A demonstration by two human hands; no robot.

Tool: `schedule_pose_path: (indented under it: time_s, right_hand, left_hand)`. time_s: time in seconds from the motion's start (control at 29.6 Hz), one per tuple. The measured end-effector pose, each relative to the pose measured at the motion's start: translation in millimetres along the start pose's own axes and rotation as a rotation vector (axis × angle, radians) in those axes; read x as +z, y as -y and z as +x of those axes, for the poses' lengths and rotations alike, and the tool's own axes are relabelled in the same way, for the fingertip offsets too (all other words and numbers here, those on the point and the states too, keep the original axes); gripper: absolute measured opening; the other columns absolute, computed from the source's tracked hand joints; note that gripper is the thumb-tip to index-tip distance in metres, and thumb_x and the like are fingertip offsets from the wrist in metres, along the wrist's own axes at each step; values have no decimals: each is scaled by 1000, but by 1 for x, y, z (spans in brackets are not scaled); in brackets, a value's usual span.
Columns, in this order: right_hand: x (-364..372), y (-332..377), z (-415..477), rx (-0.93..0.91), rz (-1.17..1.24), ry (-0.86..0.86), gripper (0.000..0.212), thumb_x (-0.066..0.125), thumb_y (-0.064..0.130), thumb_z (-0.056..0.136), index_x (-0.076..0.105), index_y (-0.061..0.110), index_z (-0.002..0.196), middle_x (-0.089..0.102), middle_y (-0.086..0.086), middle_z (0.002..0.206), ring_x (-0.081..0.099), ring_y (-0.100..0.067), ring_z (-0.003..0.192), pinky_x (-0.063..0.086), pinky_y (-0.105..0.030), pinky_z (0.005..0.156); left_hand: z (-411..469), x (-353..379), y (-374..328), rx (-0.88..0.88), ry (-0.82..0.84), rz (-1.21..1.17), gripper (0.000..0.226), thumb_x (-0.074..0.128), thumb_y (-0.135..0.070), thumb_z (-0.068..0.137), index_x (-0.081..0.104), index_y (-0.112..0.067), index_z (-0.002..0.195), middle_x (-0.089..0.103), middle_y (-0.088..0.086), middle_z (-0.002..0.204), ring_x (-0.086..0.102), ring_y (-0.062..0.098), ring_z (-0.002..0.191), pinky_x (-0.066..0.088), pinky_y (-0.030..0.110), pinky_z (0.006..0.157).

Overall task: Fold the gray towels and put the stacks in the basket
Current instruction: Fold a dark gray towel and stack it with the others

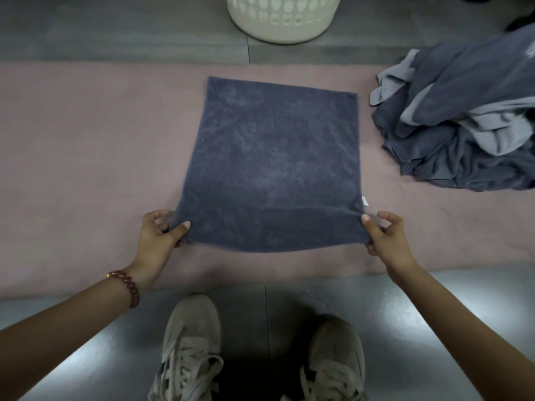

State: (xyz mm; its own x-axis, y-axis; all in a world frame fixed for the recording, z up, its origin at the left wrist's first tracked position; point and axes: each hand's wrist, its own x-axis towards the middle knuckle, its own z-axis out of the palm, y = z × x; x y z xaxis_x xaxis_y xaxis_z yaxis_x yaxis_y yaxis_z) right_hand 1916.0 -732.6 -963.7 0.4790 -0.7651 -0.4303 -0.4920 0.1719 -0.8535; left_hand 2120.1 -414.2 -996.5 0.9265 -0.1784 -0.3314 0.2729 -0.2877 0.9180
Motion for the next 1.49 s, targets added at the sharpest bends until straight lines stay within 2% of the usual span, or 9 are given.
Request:
schedule_pose_path:
  time_s: [0.17,0.34,0.51,0.64,0.81,0.88,1.01,1.15,1.49]
  right_hand:
    - [3,-18,-6,72,42,-16,32,62,17,89,47,13,62,51,-4,60,52,-14,54,50,-21,48]
    - [-1,-30,-8,193,86,-14,19,67,10,85,50,3,85,57,-11,75,63,-11,47,53,-21,45]
    - [-16,-33,-3,20,-621,39,34,69,27,84,43,13,65,64,-13,69,64,-28,56,55,-39,58]
    - [-18,-7,-4,-81,-939,41,36,63,34,87,45,12,65,53,-6,61,52,-28,66,37,-32,59]
    - [-22,31,6,-85,201,82,37,54,8,92,39,19,60,43,7,56,45,-9,62,47,-19,68]
    - [-23,30,12,-94,320,64,38,53,2,91,37,21,63,39,3,64,46,-7,63,52,-23,70]
    - [-13,-13,13,-25,-84,-18,31,62,-3,84,41,15,72,43,-4,67,52,-14,60,56,-24,55]
    - [-6,-48,15,122,-289,22,23,75,4,75,57,4,90,65,-20,92,66,-40,84,55,-56,74]
    - [10,-23,11,73,-729,114,29,68,25,83,48,22,63,60,-11,85,51,-30,103,40,-31,76]
  left_hand:
    - [-2,-6,6,-84,-46,62,20,69,-4,82,52,-11,75,59,6,65,51,-1,37,41,10,41]
    - [-3,-8,9,-74,-123,158,21,73,-7,79,52,-5,82,57,7,67,52,-2,38,42,9,40]
    - [-7,-12,4,-37,-82,398,18,73,-16,79,60,-5,73,55,5,60,48,9,46,44,21,52]
    - [-7,-10,-18,58,-7,334,20,64,-12,87,53,-10,69,54,5,65,51,17,62,41,11,53]
    - [-1,-4,-58,52,40,-221,27,46,-9,97,40,-19,72,51,-3,73,57,4,68,54,20,66]
    - [3,-7,-57,123,35,-205,25,47,-10,97,40,-20,75,52,-2,80,57,6,76,56,22,71]
    - [11,-15,-19,51,23,149,25,58,-11,92,46,-18,70,53,1,71,52,17,72,47,30,66]
    - [10,-19,7,34,25,398,26,65,-9,86,52,-16,66,57,5,68,50,18,68,39,12,53]
    - [9,-11,3,40,130,367,9,69,-12,83,64,-7,89,61,-1,73,54,11,66,45,13,55]
